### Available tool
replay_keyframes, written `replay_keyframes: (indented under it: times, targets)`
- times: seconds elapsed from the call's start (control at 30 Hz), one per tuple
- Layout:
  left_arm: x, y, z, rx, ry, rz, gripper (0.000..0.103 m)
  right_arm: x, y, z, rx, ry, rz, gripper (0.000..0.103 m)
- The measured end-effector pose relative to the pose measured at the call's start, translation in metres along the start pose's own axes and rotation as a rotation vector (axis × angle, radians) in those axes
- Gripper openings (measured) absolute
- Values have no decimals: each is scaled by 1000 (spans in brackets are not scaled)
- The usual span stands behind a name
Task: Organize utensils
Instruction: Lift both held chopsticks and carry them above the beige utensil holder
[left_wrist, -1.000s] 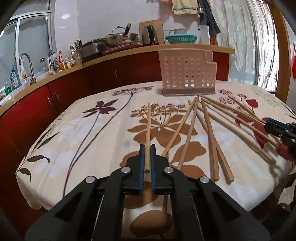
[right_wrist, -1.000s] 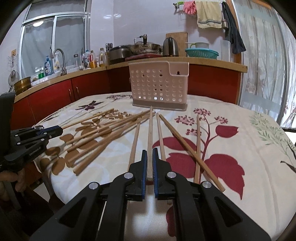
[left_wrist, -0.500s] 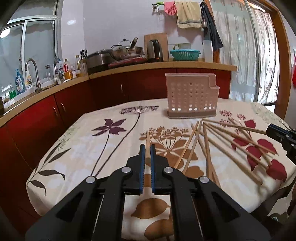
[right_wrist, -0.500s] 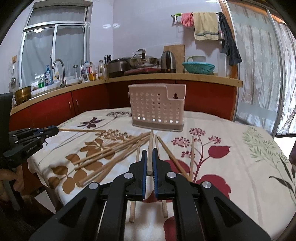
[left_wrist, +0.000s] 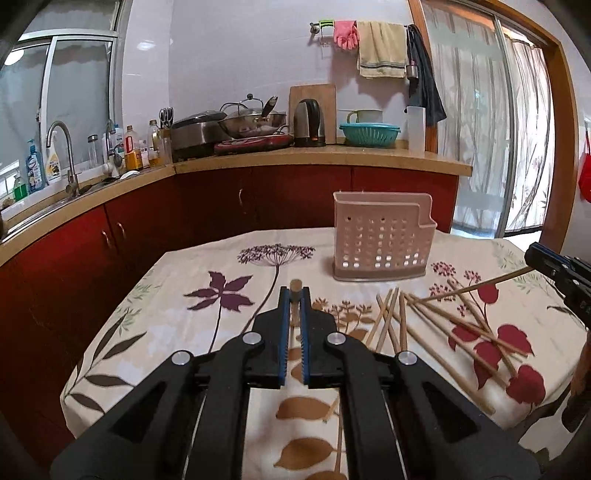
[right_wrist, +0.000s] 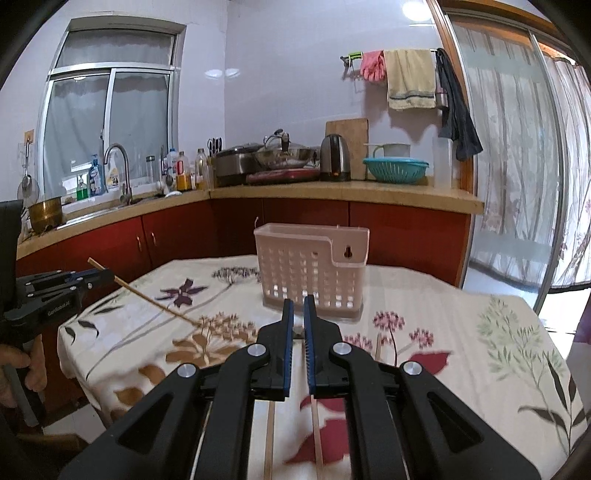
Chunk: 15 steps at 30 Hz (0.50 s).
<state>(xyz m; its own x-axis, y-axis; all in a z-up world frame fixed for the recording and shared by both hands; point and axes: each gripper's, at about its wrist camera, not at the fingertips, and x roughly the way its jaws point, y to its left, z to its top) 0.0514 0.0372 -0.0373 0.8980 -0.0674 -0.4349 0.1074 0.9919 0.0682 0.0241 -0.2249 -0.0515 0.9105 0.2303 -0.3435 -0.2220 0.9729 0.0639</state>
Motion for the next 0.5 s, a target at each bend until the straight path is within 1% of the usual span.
replay_keyframes:
  times: [0.27, 0.5]
  targets:
    - [22, 5, 28, 20, -13, -1, 6, 34, -6, 29, 0, -44, 0, 6]
    - [41, 6, 48, 31, -39, -7, 6, 58, -6, 42, -6, -68, 5, 7]
